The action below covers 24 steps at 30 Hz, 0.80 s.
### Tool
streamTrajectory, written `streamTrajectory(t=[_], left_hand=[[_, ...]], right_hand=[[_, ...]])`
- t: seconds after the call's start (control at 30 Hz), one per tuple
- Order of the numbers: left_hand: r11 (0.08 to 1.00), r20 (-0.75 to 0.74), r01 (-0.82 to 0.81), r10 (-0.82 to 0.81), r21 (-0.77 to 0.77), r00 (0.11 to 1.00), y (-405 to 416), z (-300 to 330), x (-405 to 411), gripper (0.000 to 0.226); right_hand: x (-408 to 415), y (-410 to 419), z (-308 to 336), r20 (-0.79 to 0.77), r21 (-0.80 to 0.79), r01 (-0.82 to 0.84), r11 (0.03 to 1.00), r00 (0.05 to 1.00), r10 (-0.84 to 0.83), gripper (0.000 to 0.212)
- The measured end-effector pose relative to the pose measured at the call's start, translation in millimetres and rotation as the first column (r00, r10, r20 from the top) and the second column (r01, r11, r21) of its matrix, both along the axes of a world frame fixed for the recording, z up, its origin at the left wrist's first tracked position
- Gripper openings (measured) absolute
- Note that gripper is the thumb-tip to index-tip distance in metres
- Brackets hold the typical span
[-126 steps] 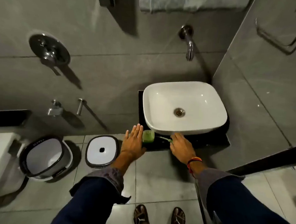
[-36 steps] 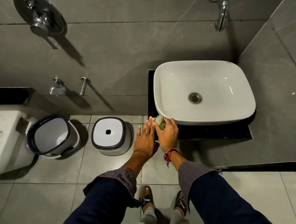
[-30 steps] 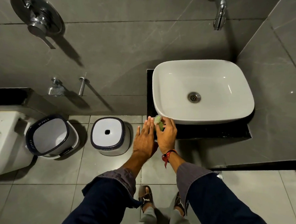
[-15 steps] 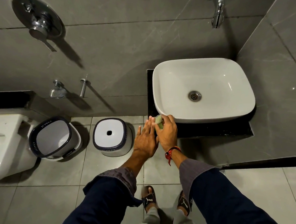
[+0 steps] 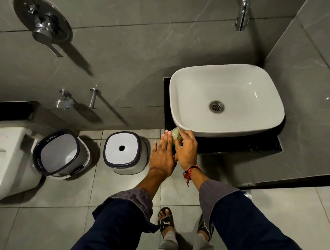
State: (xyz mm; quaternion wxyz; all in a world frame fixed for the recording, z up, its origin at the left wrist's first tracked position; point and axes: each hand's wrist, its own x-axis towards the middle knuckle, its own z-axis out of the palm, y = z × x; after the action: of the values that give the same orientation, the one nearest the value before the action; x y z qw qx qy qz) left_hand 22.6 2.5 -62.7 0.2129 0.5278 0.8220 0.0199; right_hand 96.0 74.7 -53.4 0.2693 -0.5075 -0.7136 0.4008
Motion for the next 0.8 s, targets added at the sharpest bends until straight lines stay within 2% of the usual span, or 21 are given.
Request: streamTrajectory(t=[0.13,0.27,0.47,0.67,0.8], left_hand=[[1.000,-0.019,0.012,-0.012,-0.012,1.000,-1,2,-1,0.078],[1.000,-0.029,0.020,-0.021,-0.024,0.999,-1,4,0,0.079],[1.000,-0.012,0.003,-0.003,-0.025,1.000,0,6,1,0.081],[0.999,-0.008,0.025,-0.026,-0.029,1.000,-1,8,0,0.083],[1.000,-0.004,0.016,-0.016,-0.023,1.000,0,8,0,0.080]], right_hand=[[-8,2,2,0.016,-0.039,0.063,0.997,0.998,-0.063,0.040],[-8,-2,1,0.002,-0.026,0.000,1.000,1.000,0.000,0.045],[-14,4,2,0.015,-0.035,0.080,0.996,0.997,-0.080,0.031],[-6,-4,-2,0.019,0.008,-0.059,0.998,0.998,0.059,0.045],[-10,-1,-4,-0.014,-0.018,0.059,0.998,0.998,-0.059,0.034]])
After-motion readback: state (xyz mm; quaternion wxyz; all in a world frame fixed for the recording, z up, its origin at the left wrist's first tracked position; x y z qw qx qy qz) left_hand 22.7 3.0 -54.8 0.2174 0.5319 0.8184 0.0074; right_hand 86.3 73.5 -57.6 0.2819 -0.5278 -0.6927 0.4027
